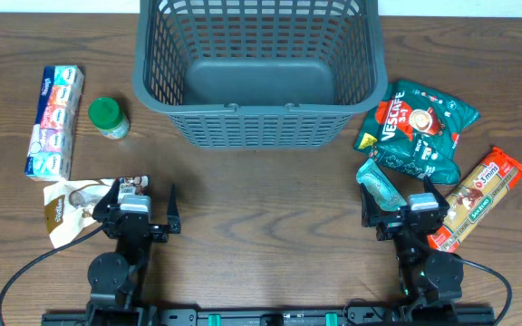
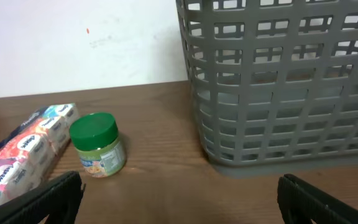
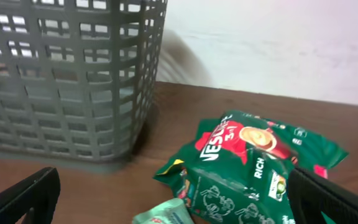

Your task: Pack container

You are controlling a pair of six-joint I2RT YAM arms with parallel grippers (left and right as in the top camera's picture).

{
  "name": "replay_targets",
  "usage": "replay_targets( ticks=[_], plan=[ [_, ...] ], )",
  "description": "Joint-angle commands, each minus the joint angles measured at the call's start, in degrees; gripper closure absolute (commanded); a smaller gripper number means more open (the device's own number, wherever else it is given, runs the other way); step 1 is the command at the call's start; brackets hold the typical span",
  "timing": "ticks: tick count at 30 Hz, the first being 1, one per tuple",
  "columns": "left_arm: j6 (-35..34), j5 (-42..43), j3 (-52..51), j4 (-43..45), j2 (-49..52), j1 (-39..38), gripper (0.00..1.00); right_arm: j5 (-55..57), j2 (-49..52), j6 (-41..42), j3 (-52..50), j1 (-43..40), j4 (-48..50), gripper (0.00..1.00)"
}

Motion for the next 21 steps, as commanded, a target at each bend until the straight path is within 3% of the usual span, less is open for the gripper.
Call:
replay_targets(
  ticks=[1, 6, 10, 14, 21],
  plan=[
    [-0.02, -1.62, -0.92, -0.15, -0.39, 0.33, 0.01, 0.07, -0.17, 9.97, -0.24, 0.74, -0.11, 0.01],
    [-0.17, -1.73, -0.92, 7.96, -0.39, 0.33, 0.02, 0.85, 0.52, 16.74, -0.22, 0.68, -0.07, 0.01],
    [-3.74, -1.75, -0.7, 5.84, -0.33, 0.33, 0.01, 0.63, 1.16, 20.22, 0.39, 0.68, -1.03, 0.01],
    [-10.67, -1.75, 4.24, -4.59, 1.09, 0.33, 0.02, 0.66, 1.88, 20.61, 5.38, 0.63, -10.21, 0.01],
    [-11.47, -1.77, 27.32, -26.99, 14.67, 0.33, 0.01, 0.87, 11.13, 13.73, 28.3, -1.36, -31.3, 0.01]
  ],
)
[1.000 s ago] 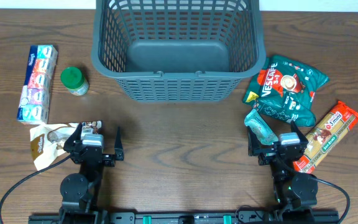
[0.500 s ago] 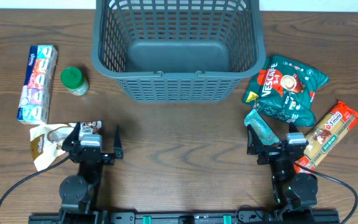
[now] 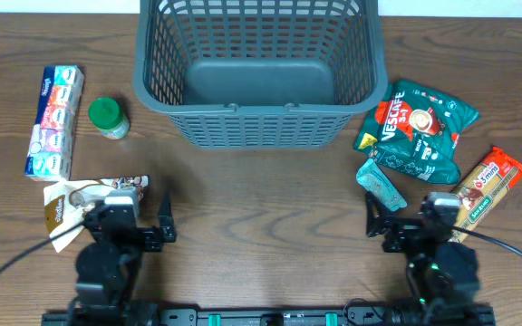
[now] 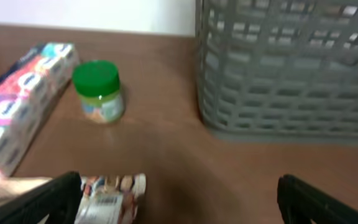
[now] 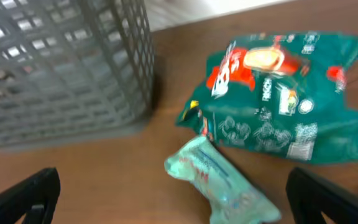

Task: Pack container
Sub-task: 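Move the right gripper to the green Nescafe bag and grasp it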

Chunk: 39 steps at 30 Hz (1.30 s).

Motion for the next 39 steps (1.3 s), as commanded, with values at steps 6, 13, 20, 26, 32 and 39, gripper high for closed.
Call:
replay_targets(
  ticks=[6, 13, 20, 26, 32, 39],
  plan=[
    [-2.23, -0.44, 32.2, -24.9, 24.26, 0.31, 0.02, 0.55, 25.27, -4.02, 35.87, -4.44, -29.4, 0.01],
    [-2.23, -0.09, 53.27, -42.66, 44.85, 0.31, 0.02, -1.14, 55.47, -8.26, 73.5, -10.64, -58.93, 0.01],
    [-2.49, -0.31, 63.47, -46.69, 54.82, 0.48, 0.02, 2.1, 69.79, -10.34, 90.2, -12.28, -62.69, 0.01],
    [-3.1, -0.28, 63.82, -44.57, 55.93, 5.62, 0.01, 2.56, 73.5, -6.12, 90.23, -20.39, -50.77, 0.01],
    [-3.02, -0.28, 63.82, -44.61, 55.89, 12.52, 0.01, -10.64, 82.77, -15.17, 90.23, -32.96, -50.45, 0.01],
    [-2.08, -0.28, 63.8, -44.59, 55.89, 13.97, 0.01, -18.47, 95.25, -24.44, 90.18, -36.5, -47.19, 0.01]
  ],
)
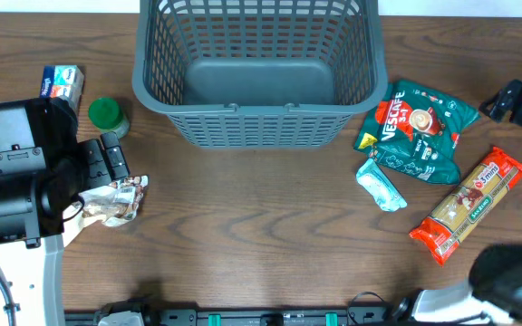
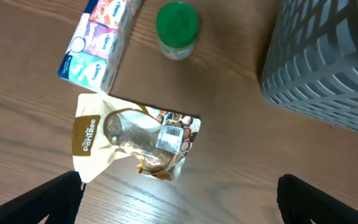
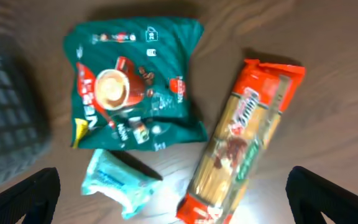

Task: Pack container
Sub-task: 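Move the right gripper to the green Nescafe bag and grasp it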

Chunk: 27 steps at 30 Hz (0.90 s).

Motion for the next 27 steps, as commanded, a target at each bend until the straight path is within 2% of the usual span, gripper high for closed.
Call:
replay_targets(
  ticks=[1, 5, 15, 22, 27],
  plan=[
    [0.85, -0.33, 1.27, -0.11, 0.07, 0.28, 0.01, -10.88, 4.5, -9.92, 0.33, 0.09, 1.75, 0.01],
    [1.25, -0.33, 1.27, -0.15, 0.07, 0.28, 0.01, -17.38, 9.79, -13.62, 0.31, 0.24, 5.11, 0.01],
    [1.42, -0.35, 1.27, -0.09, 0.07, 0.28, 0.01, -13.92, 18.34, -13.07, -0.79, -1.18, 7.32, 0.01],
    [1.38, -0.31, 1.27, 0.68, 0.07, 0.28, 0.01, -9.18, 18.51, -12.26, -8.04, -1.31, 11.74, 0.01],
    [1.38, -0.31, 1.27, 0.7, 0.07, 0.26, 0.01, -8.72, 18.53, -12.28, -16.52, -1.01, 19.15, 0.01]
  ],
)
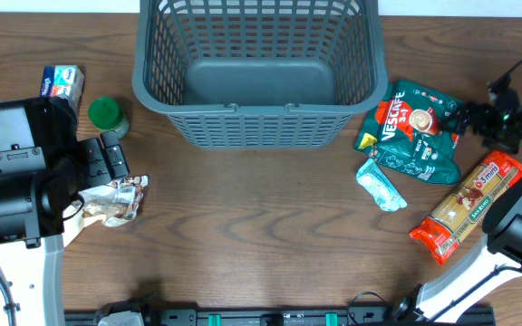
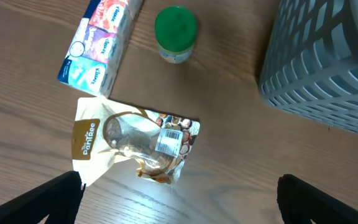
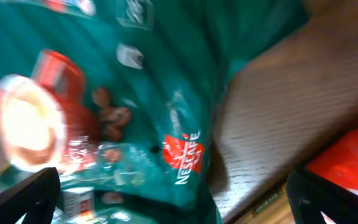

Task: Pack container
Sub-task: 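Move the right gripper to the green Nescafe bag and grasp it, then lift the Nescafe bag with the right gripper and raise it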

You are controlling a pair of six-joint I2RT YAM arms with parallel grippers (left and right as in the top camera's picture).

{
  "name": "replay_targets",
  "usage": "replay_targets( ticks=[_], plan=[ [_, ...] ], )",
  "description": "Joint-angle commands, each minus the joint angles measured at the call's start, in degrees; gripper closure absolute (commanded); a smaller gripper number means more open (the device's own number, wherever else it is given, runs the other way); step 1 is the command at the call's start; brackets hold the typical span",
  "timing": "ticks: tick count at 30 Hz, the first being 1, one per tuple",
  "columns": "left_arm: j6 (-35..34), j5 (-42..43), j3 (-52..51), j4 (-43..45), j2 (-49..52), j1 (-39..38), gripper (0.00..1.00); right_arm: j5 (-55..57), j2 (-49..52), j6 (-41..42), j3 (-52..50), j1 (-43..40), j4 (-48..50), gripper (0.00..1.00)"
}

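The grey basket (image 1: 256,68) stands empty at the back centre. A green Nescafe bag (image 1: 417,127) (image 3: 123,106), a teal packet (image 1: 381,186) and an orange pasta packet (image 1: 469,206) lie to its right. My right gripper (image 1: 477,120) (image 3: 176,202) is open, low over the bag's right edge, holding nothing. On the left lie a beige snack pouch (image 2: 129,143), a green-lidded jar (image 2: 176,32) and a tissue pack (image 2: 98,46). My left gripper (image 1: 111,161) (image 2: 179,202) hangs open above the pouch, well clear of it.
The basket wall (image 2: 322,68) rises at the right of the left wrist view. The left arm's body (image 1: 21,181) hides part of the tissue pack and pouch from overhead. Bare wooden table (image 1: 261,226) lies in front of the basket.
My right gripper has gone from high near the table's far right edge to low beside the Nescafe bag, which now fills its view. The left gripper has barely shifted.
Both grippers sat open at the table's front edge, facing the basket. Then they tilted down toward the items. Then the left was high over the pouch and the right high over the right-hand packets. Now the right is close to the Nescafe bag.
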Motion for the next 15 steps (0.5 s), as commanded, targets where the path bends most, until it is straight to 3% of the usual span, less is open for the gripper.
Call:
replay_targets(
  ticks=[1, 15],
  plan=[
    [0.94, -0.28, 1.27, -0.02, 0.07, 0.22, 0.01, 0.87, 0.39, -0.07, -5.25, 0.24, 3.52, 0.01],
    [0.94, -0.26, 1.27, 0.02, 0.07, 0.22, 0.01, 0.87, 0.39, 5.2, -22.4, 4.85, 26.23, 0.01]
  ],
)
